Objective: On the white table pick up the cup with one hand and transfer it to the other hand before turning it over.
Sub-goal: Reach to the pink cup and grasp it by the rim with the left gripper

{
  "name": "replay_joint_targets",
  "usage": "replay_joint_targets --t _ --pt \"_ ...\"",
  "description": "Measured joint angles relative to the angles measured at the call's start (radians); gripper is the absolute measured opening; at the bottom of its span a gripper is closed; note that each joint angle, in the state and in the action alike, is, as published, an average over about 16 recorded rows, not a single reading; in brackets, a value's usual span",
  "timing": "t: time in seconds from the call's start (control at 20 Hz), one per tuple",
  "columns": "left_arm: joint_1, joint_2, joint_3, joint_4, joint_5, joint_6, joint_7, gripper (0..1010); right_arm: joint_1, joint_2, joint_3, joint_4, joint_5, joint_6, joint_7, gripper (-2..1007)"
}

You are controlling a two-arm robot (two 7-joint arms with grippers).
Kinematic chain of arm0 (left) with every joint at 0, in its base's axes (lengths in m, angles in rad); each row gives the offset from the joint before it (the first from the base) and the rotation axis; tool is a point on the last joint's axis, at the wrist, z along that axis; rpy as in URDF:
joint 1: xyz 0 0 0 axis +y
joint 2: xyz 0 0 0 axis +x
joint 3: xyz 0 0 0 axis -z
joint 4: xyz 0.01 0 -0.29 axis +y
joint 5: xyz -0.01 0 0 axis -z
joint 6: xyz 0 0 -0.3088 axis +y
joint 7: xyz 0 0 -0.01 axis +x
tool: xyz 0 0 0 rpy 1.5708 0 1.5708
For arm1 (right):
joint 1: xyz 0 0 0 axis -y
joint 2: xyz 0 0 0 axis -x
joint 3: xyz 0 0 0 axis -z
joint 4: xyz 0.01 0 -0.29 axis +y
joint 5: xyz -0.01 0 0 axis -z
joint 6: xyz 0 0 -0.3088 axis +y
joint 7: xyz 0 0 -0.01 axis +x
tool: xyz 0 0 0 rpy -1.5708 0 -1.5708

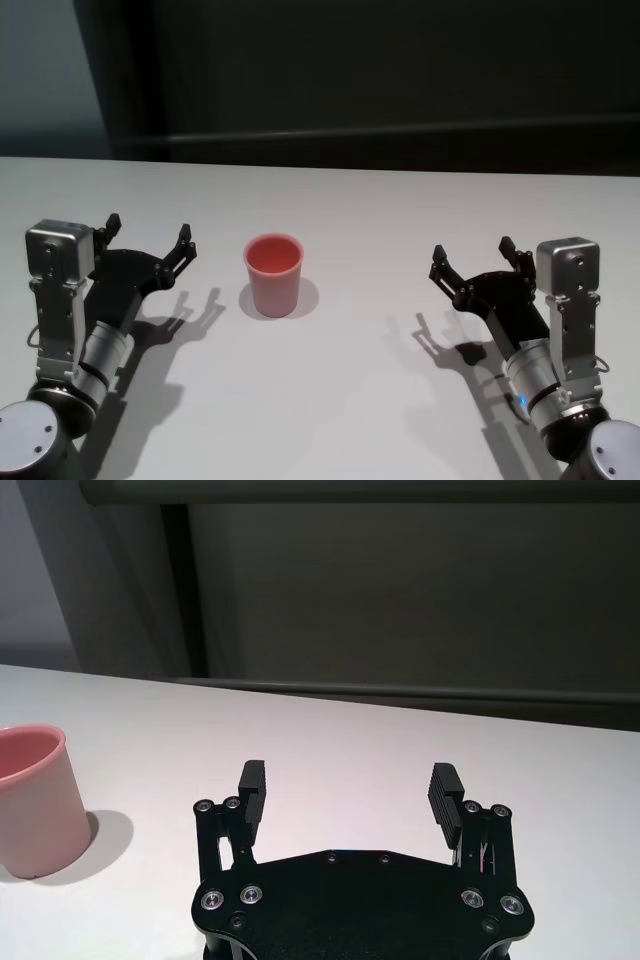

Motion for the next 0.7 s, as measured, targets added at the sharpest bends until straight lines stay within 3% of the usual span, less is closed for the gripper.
replay_joint_targets --t 0.7 --pt "0.000 0.000 0.000 0.000 0.000 0.000 0.000 1003 0.000 0.000 0.000 0.000 0.000 0.000 0.000 1000"
